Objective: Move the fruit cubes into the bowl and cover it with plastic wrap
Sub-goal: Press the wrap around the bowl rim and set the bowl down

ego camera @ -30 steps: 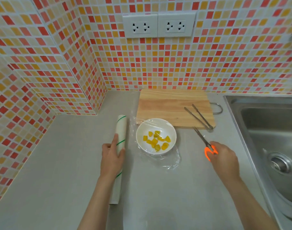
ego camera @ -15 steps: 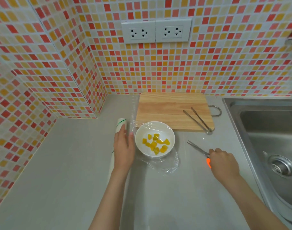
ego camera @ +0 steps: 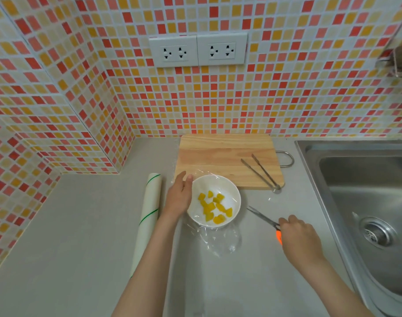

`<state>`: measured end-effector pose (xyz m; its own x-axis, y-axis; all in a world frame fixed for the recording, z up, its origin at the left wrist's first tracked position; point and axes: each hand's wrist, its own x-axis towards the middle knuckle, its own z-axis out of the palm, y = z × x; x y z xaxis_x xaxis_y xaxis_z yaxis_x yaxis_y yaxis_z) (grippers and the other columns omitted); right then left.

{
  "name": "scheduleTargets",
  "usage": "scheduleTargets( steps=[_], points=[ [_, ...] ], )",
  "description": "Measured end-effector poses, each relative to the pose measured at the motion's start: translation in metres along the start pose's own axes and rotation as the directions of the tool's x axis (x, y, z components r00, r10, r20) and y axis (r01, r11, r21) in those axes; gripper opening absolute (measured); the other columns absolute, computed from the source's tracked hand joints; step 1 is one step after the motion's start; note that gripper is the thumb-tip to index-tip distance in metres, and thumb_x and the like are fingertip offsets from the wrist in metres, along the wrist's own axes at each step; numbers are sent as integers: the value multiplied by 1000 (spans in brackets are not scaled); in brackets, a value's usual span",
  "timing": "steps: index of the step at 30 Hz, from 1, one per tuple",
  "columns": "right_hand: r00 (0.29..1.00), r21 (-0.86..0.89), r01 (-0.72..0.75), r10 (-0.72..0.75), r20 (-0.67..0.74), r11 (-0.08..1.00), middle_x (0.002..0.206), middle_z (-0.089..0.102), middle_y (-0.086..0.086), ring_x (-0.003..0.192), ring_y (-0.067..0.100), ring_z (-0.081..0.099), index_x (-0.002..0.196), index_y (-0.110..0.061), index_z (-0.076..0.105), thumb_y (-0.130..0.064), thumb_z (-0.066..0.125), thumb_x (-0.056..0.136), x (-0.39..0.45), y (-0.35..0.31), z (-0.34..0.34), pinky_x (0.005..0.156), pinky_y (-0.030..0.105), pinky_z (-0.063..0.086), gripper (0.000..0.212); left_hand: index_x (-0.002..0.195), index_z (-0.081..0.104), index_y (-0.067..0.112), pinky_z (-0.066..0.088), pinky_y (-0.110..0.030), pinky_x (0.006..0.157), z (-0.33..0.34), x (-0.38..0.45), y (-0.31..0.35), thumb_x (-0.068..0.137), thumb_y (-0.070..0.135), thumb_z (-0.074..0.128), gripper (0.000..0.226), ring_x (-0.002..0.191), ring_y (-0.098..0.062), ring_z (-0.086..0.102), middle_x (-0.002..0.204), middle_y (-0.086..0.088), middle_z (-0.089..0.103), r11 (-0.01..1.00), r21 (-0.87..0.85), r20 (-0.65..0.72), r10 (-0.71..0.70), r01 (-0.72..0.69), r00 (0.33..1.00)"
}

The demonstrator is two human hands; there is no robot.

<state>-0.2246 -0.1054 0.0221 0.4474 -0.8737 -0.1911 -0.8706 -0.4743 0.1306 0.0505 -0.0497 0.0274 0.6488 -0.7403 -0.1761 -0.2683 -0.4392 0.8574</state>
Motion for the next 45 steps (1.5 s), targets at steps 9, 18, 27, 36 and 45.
scheduleTargets(
  steps=[9, 18, 27, 36, 45],
  points=[
    [968, 860, 196, 47, -247, 471, 118, 60, 5, 105, 18, 58, 122, -9, 59, -15, 54, 91, 46, -21, -36, 92, 23, 43, 32, 115, 59, 20, 45, -39, 92, 25, 26, 16, 100, 38, 35, 33, 93, -21, 61, 103, -10, 70, 993, -114, 263, 38, -8, 964],
    [999, 977, -38, -22, 44, 211, 70, 57, 21, 73, 19, 48, 72, -2, 58, -24, 45, 95, 120, -55, -40, 69, 30, 36, 34, 107, 68, 11, 38, -7, 67, 37, 38, 0, 97, 26, 47, 27, 90, -10, 56, 98, 4, 65, 985, 80, 163, 136, -150, 977],
    [992, 982, -108, 77, 97, 155, 67, 60, 4, 65, 14, 52, 78, 0, 66, -18, 53, 92, 127, -67, -30, 58, 22, 39, 27, 110, 65, 12, 52, -23, 72, 39, 33, -11, 97, 23, 49, 24, 73, -8, 63, 97, -4, 66, 881, -426, 146, -155, 204, 977],
    [953, 951, -303, 48, 300, 58, 45, 61, -3, 41, 7, 56, 51, -11, 60, -10, 73, 76, 119, -57, -20, 43, 12, 44, 28, 117, 61, 14, 52, -19, 69, 35, 26, -6, 92, 14, 59, 26, 79, -11, 65, 94, -2, 68, 910, -376, 245, -84, 174, 966],
    [927, 929, -370, 52, 371, -16, 71, 64, 8, 63, 18, 57, 61, -11, 59, -9, 79, 70, 111, -60, -15, 63, 26, 49, 22, 119, 59, 15, 53, -22, 68, 40, 26, -16, 82, 5, 69, 40, 69, -15, 61, 66, 3, 59, 927, -337, 265, -72, 162, 961]
  ],
)
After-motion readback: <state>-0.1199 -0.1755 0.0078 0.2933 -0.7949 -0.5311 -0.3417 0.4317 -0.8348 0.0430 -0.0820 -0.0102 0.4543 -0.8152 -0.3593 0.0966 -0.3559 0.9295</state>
